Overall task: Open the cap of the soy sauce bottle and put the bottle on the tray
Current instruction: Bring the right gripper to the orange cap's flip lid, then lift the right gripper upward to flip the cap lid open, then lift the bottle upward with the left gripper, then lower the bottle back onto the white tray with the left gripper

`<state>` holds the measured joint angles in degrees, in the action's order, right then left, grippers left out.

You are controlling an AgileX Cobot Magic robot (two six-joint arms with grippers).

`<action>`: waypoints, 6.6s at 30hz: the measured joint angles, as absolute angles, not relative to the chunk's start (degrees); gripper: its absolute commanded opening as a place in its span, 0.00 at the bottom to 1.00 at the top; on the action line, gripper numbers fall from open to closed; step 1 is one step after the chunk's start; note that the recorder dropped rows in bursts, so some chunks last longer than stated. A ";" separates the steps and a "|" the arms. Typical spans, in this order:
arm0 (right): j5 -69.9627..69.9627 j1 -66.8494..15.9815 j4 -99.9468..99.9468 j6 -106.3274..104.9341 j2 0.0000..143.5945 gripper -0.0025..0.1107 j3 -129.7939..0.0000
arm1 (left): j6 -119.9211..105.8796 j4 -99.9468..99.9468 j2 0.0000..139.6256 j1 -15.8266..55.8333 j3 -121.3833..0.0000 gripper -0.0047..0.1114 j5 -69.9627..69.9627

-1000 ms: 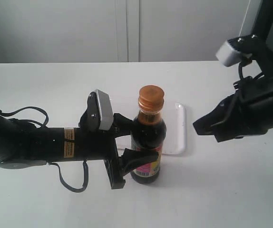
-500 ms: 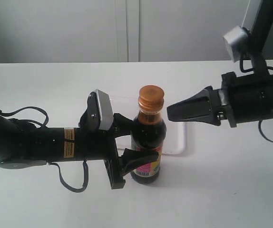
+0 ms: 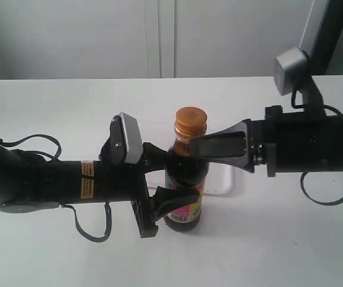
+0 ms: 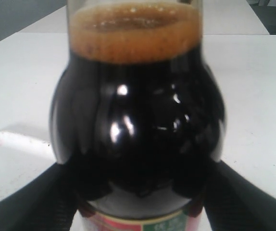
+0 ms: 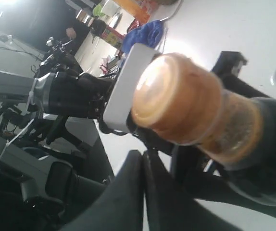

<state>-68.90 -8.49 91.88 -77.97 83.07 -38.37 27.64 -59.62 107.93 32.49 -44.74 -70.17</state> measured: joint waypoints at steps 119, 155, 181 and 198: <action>-56.58 -8.92 4.35 -16.52 80.69 0.02 -66.83 | 21.74 -43.87 102.40 32.49 -47.50 0.04 -63.97; -56.15 -8.92 6.51 -16.52 80.69 0.02 -66.83 | 19.04 -26.32 113.18 32.12 -62.23 0.04 -58.59; -55.60 -8.92 6.51 -16.52 80.69 0.02 -66.83 | 19.14 -22.42 119.99 32.12 -63.64 0.04 -61.65; -55.23 -8.92 6.79 -16.52 80.69 0.02 -66.83 | 23.55 -31.82 117.91 32.00 -63.85 0.04 -59.00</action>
